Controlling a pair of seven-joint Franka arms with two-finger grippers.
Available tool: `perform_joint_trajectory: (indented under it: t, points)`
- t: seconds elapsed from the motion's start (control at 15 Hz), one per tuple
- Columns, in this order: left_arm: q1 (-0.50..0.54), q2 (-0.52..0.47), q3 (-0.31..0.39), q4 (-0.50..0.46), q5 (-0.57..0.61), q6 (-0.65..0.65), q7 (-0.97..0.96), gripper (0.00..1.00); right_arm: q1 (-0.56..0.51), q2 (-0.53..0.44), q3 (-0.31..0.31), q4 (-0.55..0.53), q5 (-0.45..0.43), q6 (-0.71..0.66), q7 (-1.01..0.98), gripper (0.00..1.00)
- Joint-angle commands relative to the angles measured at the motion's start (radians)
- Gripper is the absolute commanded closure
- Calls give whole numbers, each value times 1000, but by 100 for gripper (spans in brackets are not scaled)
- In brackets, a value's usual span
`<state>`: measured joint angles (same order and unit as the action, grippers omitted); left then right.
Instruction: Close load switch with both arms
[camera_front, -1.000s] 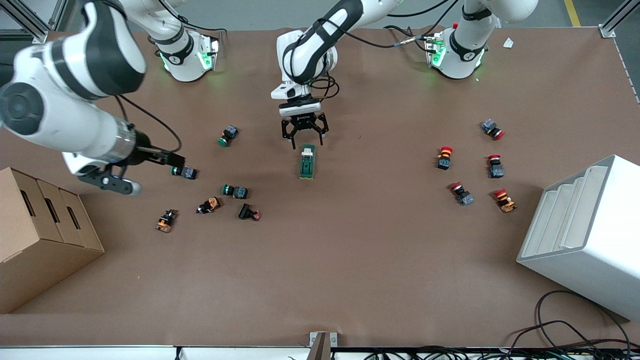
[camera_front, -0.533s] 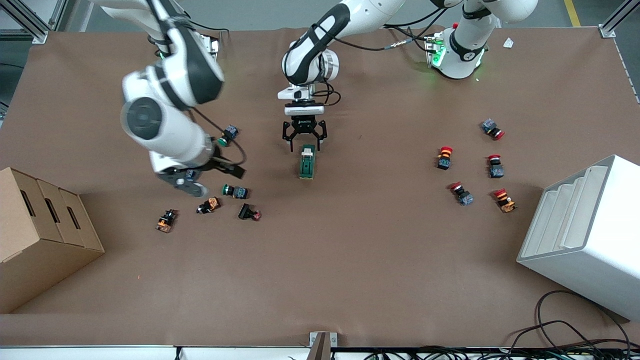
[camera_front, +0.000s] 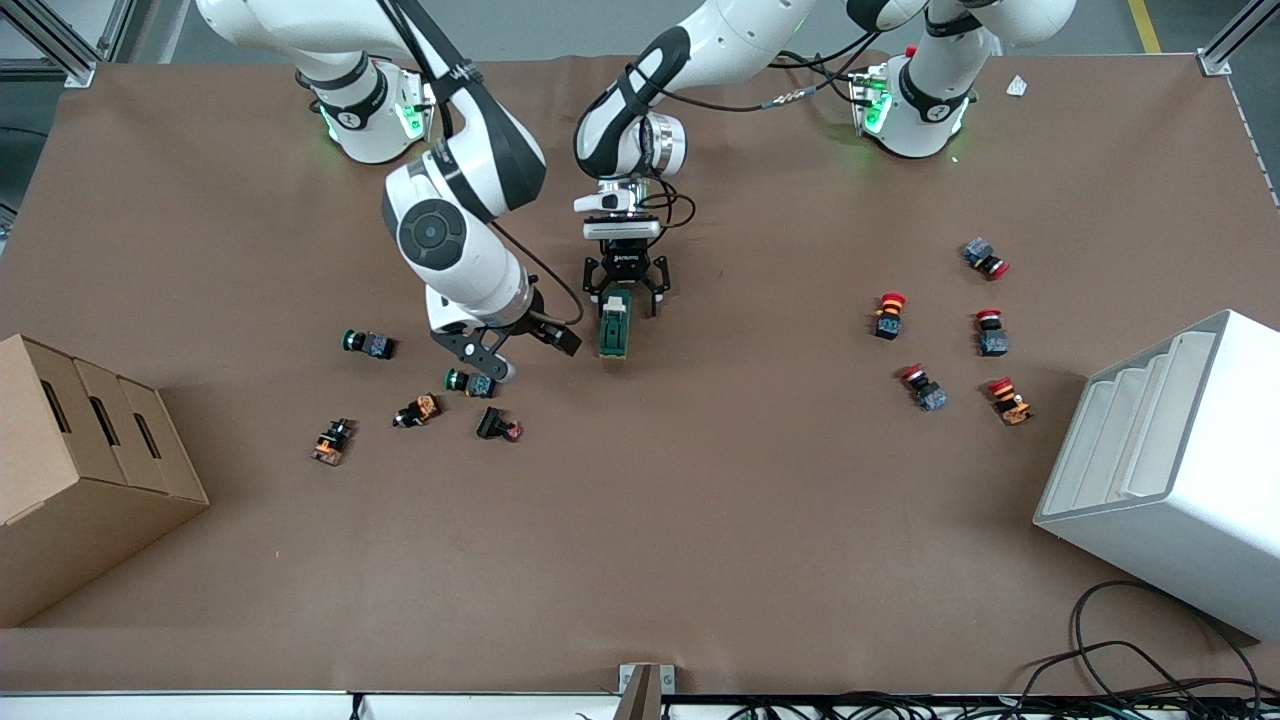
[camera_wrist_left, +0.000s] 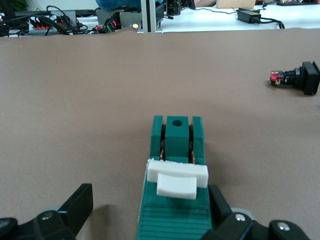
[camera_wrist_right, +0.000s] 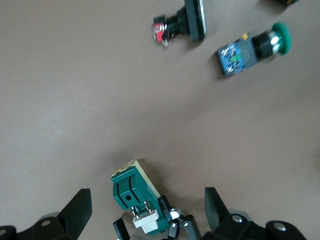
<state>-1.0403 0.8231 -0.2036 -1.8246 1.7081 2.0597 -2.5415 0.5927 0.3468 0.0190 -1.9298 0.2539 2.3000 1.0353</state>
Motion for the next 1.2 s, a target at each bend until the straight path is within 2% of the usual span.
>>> perform_joint_trajectory:
  t: [0.0,0.2,0.4,1.13]
  points:
    - [-4,7,1,15,27,-13,-49,0,53,-26,-10,-105,80,134,11,0]
    - [-4,11,1,28,30,-13,-83,0,90,-9,-10,-155,111,248,12,0]
    - [-13,45,1,59,28,-13,-120,0,128,20,-11,-155,111,294,71,0]
    - [-47,64,0,61,7,-26,-132,0,160,35,-11,-152,113,302,104,0]
